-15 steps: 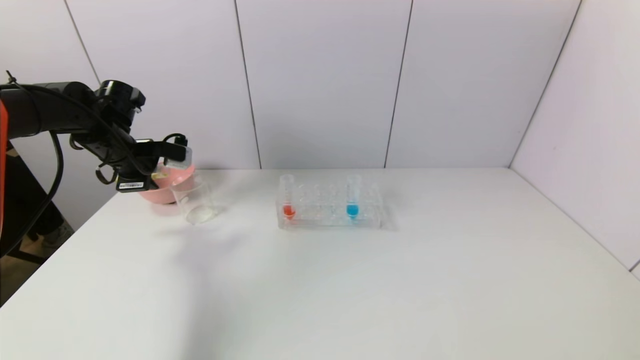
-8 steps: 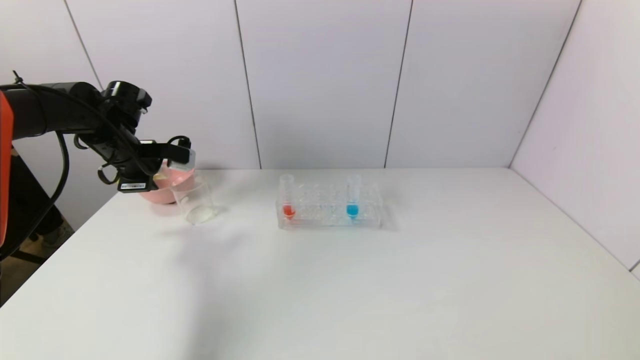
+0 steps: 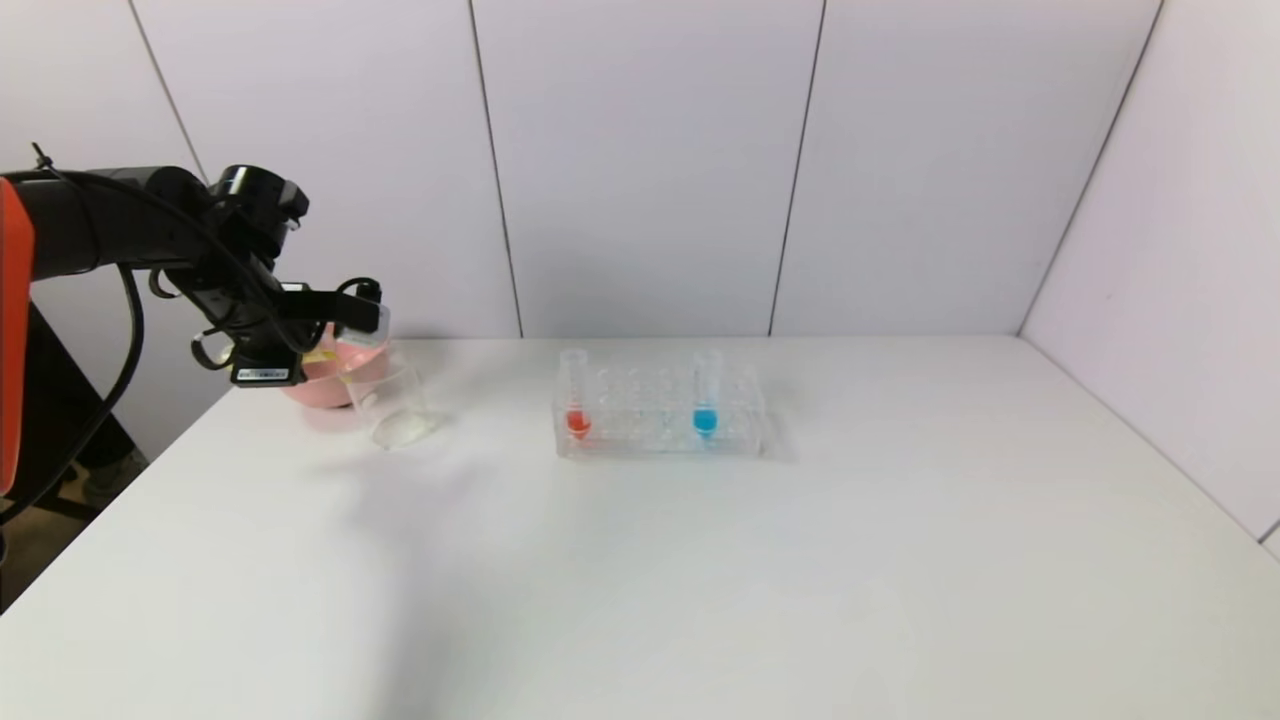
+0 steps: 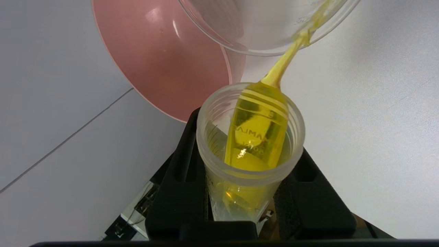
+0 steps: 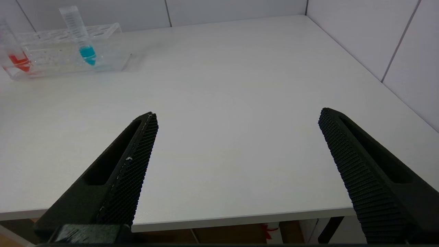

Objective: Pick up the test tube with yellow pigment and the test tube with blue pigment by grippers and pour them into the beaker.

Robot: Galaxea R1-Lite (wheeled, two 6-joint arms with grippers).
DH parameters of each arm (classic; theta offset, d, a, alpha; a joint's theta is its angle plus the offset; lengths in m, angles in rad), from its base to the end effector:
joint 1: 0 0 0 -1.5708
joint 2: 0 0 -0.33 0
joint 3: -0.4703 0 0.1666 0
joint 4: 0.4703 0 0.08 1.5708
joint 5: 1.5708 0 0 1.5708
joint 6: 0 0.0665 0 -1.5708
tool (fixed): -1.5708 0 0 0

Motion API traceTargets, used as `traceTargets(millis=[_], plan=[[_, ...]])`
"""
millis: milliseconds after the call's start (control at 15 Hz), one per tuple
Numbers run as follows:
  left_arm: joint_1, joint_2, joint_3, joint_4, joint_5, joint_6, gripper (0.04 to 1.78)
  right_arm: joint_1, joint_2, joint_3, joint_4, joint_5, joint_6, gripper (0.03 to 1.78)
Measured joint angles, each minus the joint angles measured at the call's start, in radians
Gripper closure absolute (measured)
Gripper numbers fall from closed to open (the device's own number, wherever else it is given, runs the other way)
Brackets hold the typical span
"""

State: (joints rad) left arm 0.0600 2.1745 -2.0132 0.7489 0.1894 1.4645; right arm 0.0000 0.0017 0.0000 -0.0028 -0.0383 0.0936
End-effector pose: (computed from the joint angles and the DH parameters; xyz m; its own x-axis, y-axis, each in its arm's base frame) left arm 0.4337 0.0386 0.2076 0.5902 0.2241 -0.7755 0.7653 0.1504 0.6259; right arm -0.0349 -0.0025 0.0760 0.9993 -0.0383 0.0011 0.0380 0.9949 0.0935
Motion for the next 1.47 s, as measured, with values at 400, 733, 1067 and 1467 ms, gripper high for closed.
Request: traceTargets(millis=[400, 733, 1067, 1467], plan=[[-0.009, 0.006, -0.001, 0.000, 0.021, 0.000, 1.28, 0.000, 0.000, 0.000, 0.000, 0.000, 0.000, 0.10], [-0.018, 0.008, -0.001, 0.000, 0.034, -0.007, 1.28, 0.000, 0.000, 0.000, 0.000, 0.000, 0.000, 0.10], [-0.020, 0.009, -0.001, 0.000, 0.037, -0.009, 1.28, 0.000, 0.000, 0.000, 0.000, 0.000, 0.000, 0.10], [-0.031, 0.008, -0.001, -0.004, 0.061, -0.016, 1.28, 0.000, 0.000, 0.000, 0.000, 0.000, 0.000, 0.10]])
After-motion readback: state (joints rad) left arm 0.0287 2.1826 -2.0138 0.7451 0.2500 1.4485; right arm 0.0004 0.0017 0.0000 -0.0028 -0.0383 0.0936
